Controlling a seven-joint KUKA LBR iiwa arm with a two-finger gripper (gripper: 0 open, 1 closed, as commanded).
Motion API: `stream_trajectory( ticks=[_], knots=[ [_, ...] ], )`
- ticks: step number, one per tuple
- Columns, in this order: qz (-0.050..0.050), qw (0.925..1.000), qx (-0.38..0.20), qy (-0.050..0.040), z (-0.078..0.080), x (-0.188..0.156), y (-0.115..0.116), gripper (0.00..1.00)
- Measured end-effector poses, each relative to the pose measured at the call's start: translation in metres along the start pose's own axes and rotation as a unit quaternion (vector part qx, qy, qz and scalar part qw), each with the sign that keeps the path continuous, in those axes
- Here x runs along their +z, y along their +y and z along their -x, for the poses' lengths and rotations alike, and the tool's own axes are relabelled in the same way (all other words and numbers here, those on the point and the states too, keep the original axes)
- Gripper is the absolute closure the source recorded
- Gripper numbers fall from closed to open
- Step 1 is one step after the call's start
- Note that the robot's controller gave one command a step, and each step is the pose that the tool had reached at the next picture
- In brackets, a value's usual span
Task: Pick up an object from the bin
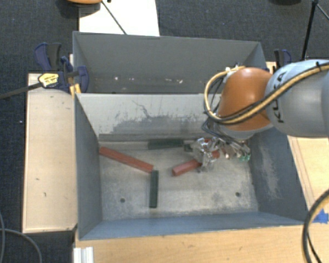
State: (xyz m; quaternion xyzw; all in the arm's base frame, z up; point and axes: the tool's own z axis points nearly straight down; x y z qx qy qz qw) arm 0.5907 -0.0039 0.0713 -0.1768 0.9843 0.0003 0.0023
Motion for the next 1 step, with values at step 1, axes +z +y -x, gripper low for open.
stream_trajectory(
  ticks=[1],
  knots=[
    [0.0, 1.0, 0.0, 0.0, 0.0, 0.0, 0.0, 1.0]
  ],
)
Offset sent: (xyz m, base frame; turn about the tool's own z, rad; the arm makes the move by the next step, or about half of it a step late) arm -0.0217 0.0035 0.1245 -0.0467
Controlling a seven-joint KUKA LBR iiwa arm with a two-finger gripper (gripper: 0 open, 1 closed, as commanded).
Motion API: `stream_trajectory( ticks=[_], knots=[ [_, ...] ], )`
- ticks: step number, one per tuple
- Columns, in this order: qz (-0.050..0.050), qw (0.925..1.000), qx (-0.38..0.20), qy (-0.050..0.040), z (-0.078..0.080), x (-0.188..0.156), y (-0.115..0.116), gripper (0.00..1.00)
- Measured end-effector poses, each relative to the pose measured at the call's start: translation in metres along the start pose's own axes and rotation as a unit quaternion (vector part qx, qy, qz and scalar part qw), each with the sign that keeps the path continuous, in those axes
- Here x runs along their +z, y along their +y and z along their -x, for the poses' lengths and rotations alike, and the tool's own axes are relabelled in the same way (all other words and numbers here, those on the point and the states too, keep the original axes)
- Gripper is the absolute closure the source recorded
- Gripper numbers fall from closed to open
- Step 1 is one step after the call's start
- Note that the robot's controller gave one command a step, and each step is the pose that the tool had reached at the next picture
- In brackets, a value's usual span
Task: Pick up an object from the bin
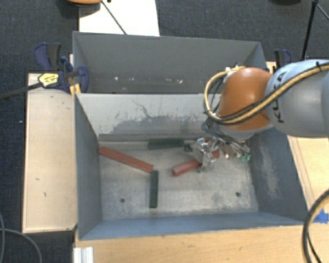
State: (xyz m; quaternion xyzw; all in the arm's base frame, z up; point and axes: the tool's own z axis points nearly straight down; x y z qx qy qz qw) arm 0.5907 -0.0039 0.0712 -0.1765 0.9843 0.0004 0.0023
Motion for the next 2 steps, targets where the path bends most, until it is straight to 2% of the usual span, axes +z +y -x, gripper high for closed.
stream_trajectory(
  ticks=[1, 2],
  knots=[
    [0.001, 1.0, -0.002, 0.0019, -0.003, -0.004, 0.001, 1.0],
    [-0.001, 1.0, 0.008, -0.0022, -0.012, -0.04, 0.009, 1.0]
  ],
)
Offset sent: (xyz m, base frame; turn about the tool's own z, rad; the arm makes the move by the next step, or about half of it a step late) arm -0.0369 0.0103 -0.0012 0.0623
